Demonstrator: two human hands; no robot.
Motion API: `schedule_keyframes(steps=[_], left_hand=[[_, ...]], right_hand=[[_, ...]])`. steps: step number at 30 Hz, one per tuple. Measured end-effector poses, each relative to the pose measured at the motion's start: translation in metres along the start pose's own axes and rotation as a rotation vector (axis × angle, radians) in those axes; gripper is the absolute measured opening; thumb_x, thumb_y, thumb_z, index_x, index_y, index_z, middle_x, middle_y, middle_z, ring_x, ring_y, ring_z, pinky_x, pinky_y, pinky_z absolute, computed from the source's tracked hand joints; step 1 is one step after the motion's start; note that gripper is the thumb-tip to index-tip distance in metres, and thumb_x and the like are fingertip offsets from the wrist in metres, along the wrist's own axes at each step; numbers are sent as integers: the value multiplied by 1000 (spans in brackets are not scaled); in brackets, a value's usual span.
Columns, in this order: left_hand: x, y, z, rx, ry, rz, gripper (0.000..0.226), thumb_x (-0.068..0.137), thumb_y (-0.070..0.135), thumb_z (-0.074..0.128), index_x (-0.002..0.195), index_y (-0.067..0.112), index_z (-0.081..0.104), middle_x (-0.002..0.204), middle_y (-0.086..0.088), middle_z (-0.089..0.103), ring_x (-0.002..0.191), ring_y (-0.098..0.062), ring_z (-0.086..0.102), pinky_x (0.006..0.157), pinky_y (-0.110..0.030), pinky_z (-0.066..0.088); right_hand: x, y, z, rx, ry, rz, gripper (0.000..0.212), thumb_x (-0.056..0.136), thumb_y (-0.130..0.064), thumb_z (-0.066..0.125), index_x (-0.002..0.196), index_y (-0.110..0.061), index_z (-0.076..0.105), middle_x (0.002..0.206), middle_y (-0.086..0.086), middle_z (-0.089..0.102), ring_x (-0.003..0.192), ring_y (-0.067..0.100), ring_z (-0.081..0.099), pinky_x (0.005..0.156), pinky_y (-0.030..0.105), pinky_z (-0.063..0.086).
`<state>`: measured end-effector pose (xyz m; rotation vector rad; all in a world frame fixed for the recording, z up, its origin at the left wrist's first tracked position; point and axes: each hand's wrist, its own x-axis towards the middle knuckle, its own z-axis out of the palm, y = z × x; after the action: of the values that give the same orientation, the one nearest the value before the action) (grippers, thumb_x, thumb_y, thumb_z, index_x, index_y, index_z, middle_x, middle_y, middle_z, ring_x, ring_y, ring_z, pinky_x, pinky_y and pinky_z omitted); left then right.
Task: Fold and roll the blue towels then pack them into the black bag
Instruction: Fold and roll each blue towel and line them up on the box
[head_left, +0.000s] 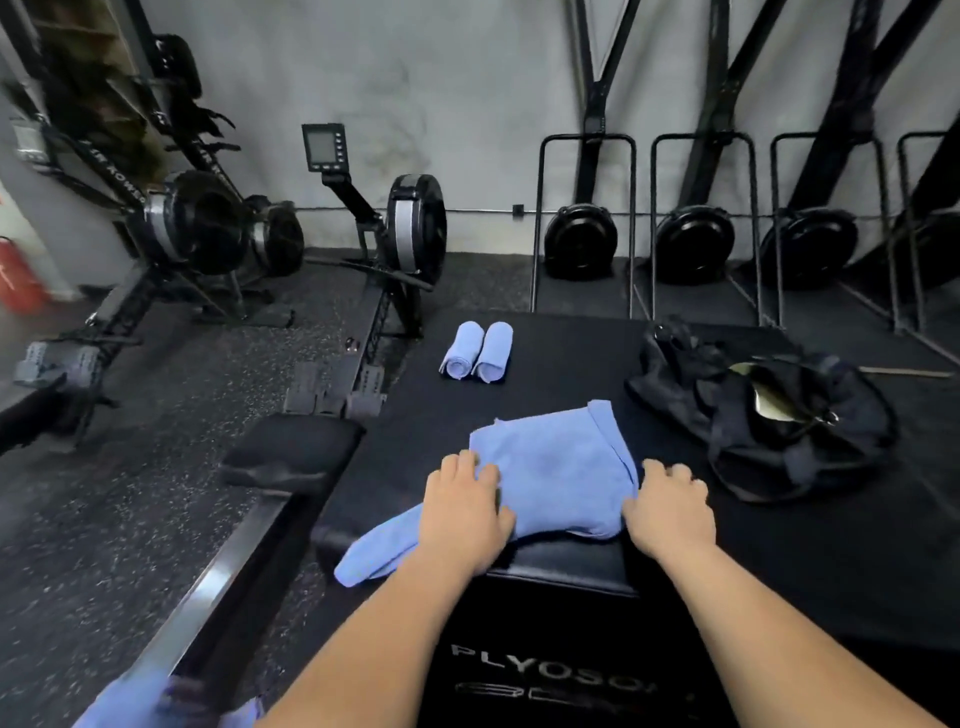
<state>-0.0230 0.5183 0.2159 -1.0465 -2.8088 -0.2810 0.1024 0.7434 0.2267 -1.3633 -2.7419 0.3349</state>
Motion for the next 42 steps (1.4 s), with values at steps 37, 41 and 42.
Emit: schedule_keyframes(steps=[37, 41, 42], left_hand=[[119, -27, 52, 178, -149, 159, 72, 104, 59, 6, 154, 25, 45, 165, 6, 38, 159, -30, 14, 129, -48, 8], [116, -21, 57, 124, -182, -38, 75, 104, 66, 7, 165, 26, 27, 175, -8, 13, 161, -34, -8, 130, -49, 0], [119, -20, 56, 120, -195, -94, 78, 103, 67, 5, 166, 25, 24, 176, -11, 6, 161, -34, -12, 130, -50, -2]], right_hand=[[55, -31, 70, 29, -11, -462, 81, 97, -74, 6, 167, -35, 13, 176, -3, 2, 162, 16, -5, 131, 39, 3], [56, -31, 72, 54, -15, -433, 81, 97, -75, 7, 167, -35, 11, 176, -2, 0, 162, 16, -7, 131, 40, 3], [57, -31, 73, 53, -9, -422, 81, 97, -76, 8, 167, -35, 13, 176, -1, 0, 162, 17, -7, 131, 40, 3]])
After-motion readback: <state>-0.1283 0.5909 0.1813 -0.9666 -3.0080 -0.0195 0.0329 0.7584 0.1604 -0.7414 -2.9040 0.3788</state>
